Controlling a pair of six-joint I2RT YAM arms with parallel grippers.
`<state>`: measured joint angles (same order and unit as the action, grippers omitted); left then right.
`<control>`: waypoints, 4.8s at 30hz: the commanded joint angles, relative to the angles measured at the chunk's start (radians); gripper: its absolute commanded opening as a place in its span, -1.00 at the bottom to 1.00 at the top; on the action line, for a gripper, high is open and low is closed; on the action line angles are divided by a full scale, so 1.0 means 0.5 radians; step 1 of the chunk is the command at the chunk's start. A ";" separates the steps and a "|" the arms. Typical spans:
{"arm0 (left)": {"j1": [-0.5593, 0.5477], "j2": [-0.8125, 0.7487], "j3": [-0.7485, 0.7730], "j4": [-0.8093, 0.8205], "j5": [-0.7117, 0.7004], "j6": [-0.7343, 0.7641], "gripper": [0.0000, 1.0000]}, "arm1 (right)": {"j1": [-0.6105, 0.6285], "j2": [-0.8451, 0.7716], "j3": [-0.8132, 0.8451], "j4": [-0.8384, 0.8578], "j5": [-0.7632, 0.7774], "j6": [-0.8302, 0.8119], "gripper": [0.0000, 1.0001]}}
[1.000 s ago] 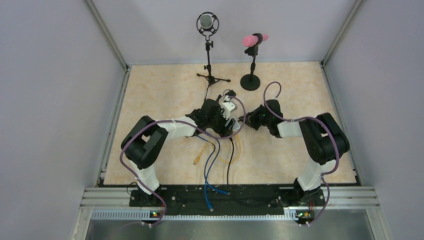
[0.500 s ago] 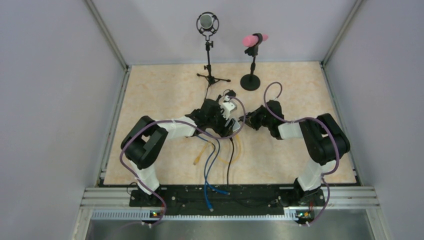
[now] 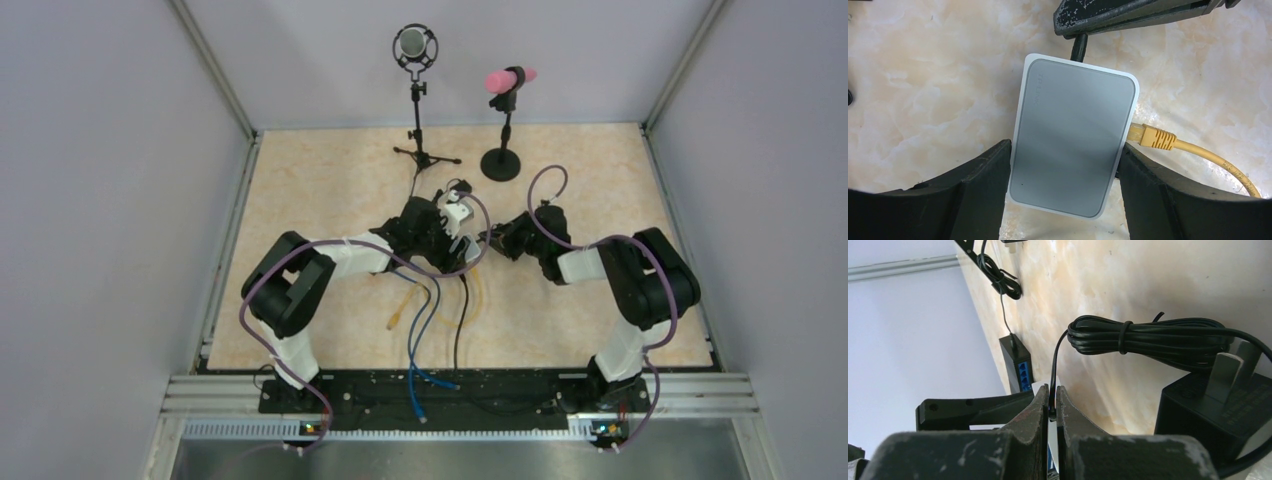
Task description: Pull the plug from the switch port
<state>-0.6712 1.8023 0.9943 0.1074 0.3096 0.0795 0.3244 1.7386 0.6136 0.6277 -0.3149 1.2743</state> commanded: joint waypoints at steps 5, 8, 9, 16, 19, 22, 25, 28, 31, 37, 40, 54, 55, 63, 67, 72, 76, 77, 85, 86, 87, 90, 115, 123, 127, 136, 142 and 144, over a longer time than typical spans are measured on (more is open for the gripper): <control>0.039 -0.029 -0.084 -0.390 -0.066 0.001 -0.46 | -0.157 -0.082 0.089 -0.023 0.368 -0.047 -1.00; 0.039 -0.046 -0.102 -0.382 -0.087 0.003 -0.46 | -0.173 -0.081 0.145 -0.139 0.323 -0.007 -1.00; 0.037 -0.046 -0.099 -0.391 -0.087 0.008 -0.46 | -0.173 -0.086 0.177 -0.213 0.320 -0.008 -1.00; 0.039 -0.027 -0.085 -0.436 -0.110 0.045 -0.48 | -0.177 -0.166 0.332 -0.714 0.465 -0.053 -1.00; 0.039 -0.033 -0.098 -0.415 -0.114 0.039 -0.48 | -0.178 -0.158 0.377 -0.798 0.402 -0.042 -1.00; 0.038 -0.025 -0.067 -0.420 -0.090 0.040 -0.47 | -0.177 -0.135 0.395 -0.717 0.294 -0.084 -1.00; 0.039 -0.013 -0.021 -0.431 -0.067 0.033 -0.47 | -0.179 -0.134 0.375 -0.664 0.270 -0.091 -1.00; 0.037 -0.008 0.015 -0.435 -0.045 0.011 -0.41 | -0.179 -0.139 0.409 -0.695 0.254 -0.212 -1.00; 0.039 0.011 0.077 -0.469 -0.028 -0.004 -0.39 | -0.179 -0.076 0.558 -1.030 0.332 -0.444 -1.00; 0.038 0.030 0.139 -0.501 -0.012 -0.021 -0.38 | -0.178 0.030 0.676 -1.235 0.401 -0.726 -0.45; 0.039 0.034 0.149 -0.522 -0.023 -0.019 -0.38 | -0.180 0.024 0.694 -1.310 0.437 -0.789 -0.31; 0.039 0.035 0.160 -0.529 -0.051 -0.029 -0.37 | 0.006 -0.356 0.834 -1.524 0.384 -1.245 0.17; 0.037 0.030 0.159 -0.524 -0.052 -0.031 -0.38 | 0.031 -0.350 0.823 -1.533 0.371 -1.245 0.18; 0.039 0.010 0.147 -0.505 -0.052 -0.050 -0.37 | 0.208 -0.190 0.705 -1.491 0.324 -1.197 0.18; 0.039 0.019 0.151 -0.511 -0.047 -0.050 -0.36 | 0.219 -0.143 0.649 -1.476 0.371 -1.211 0.18; 0.038 0.035 0.161 -0.515 -0.043 -0.060 -0.36 | 0.193 -0.171 0.589 -1.522 0.574 -1.222 0.18; 0.038 0.064 0.191 -0.522 -0.036 -0.072 -0.35 | 0.012 -0.205 0.545 -1.516 0.621 -1.243 0.19; 0.036 0.075 0.206 -0.526 -0.031 -0.080 -0.35 | -0.038 -0.213 0.538 -1.513 0.622 -1.259 0.18; 0.021 0.204 0.324 -0.525 -0.003 -0.151 -0.36 | -0.344 -0.179 0.627 -1.533 0.497 -1.393 0.19; 0.016 0.220 0.337 -0.516 -0.001 -0.155 -0.35 | -0.346 -0.180 0.635 -1.534 0.442 -1.397 0.18; 0.008 0.242 0.353 -0.515 0.002 -0.153 -0.35 | -0.347 -0.192 0.635 -1.528 0.350 -1.402 0.17; -0.013 0.306 0.385 -0.518 -0.008 -0.219 -0.29 | -0.343 -0.289 0.538 -1.369 0.014 -1.331 0.16; 0.067 -0.005 0.297 -0.503 -0.043 -0.421 0.98 | -0.055 -0.656 0.116 -1.179 -0.189 -1.131 0.17; 0.133 -0.068 0.143 -0.491 0.015 -0.319 0.98 | 0.116 -0.502 0.208 -1.219 -0.114 -1.120 0.17; 0.133 -0.058 0.159 -0.513 0.054 -0.131 0.98 | 0.124 -0.476 0.153 -1.159 -0.133 -1.083 0.17; 0.102 -0.016 0.331 -0.652 0.050 0.294 0.97 | 0.124 -0.467 0.113 -1.143 -0.115 -1.091 0.17; 0.017 0.081 0.456 -0.732 -0.051 0.548 0.97 | 0.123 -0.449 0.062 -1.124 -0.093 -1.074 0.17; -0.019 0.121 0.484 -0.761 -0.084 0.600 0.97 | 0.122 -0.452 0.047 -1.115 -0.078 -1.064 0.17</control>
<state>-0.6464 1.8217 1.1893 -0.2417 0.2932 0.2695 0.3779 1.5024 0.6601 0.0319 -0.3786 0.7311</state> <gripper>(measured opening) 0.986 0.586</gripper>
